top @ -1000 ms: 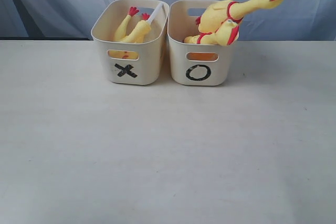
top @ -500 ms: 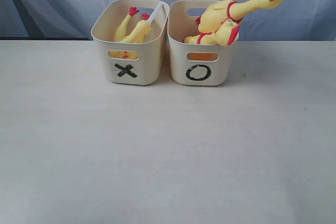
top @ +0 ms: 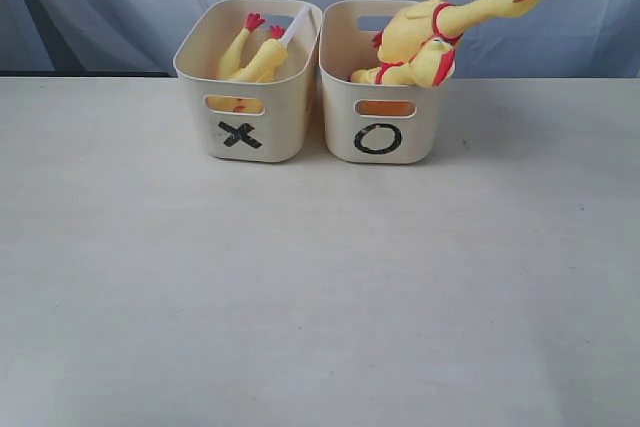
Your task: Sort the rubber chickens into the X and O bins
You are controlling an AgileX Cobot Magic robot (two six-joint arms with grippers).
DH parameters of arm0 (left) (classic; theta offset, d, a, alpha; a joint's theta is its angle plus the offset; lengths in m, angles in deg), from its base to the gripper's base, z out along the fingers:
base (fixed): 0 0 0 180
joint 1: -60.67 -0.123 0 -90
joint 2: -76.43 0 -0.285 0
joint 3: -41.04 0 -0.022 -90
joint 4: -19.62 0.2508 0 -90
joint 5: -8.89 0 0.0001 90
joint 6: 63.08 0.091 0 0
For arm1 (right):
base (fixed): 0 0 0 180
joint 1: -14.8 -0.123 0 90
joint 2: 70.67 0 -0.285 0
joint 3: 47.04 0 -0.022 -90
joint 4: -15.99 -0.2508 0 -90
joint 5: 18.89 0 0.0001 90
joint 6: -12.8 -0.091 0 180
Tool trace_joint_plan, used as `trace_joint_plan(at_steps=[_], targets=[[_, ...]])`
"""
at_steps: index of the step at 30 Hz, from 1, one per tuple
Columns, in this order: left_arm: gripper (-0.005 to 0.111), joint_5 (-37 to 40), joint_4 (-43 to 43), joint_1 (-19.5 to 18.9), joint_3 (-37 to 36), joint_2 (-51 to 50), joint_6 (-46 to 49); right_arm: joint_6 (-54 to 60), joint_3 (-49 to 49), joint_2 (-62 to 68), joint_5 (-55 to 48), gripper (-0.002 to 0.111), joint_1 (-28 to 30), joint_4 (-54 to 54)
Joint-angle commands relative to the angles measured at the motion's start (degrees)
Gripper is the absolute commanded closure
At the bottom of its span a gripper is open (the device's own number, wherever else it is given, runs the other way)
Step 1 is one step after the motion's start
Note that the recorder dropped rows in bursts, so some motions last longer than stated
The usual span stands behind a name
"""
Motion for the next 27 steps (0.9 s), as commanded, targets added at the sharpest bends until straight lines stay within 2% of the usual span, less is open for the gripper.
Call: trace_joint_plan(at_steps=[1,10,16,18,27], targets=[[0.107,0.0,-0.1,0.0,-0.3,0.3,-0.1,3.4,0.1,-0.2,0.6,0.109,0.0,0.6],[0.107,1.1,-0.1,0.0,-0.3,0.3,-0.1,5.6,0.1,-0.2,0.2,0.109,0.0,1.1],[0.107,1.1,-0.1,0.0,-0.3,0.3,-0.1,40.5,0.1,-0.2,0.5,0.109,0.0,3.0],[0.107,1.1,-0.1,0.0,-0.3,0.3,-0.1,46.9,0.1,-0.2,0.3,0.109,0.0,3.4],[0.107,3.1,-1.0,0.0,-0.3,0.3,-0.1,46.6,0.1,-0.2,-2.2,0.109,0.0,3.3]])
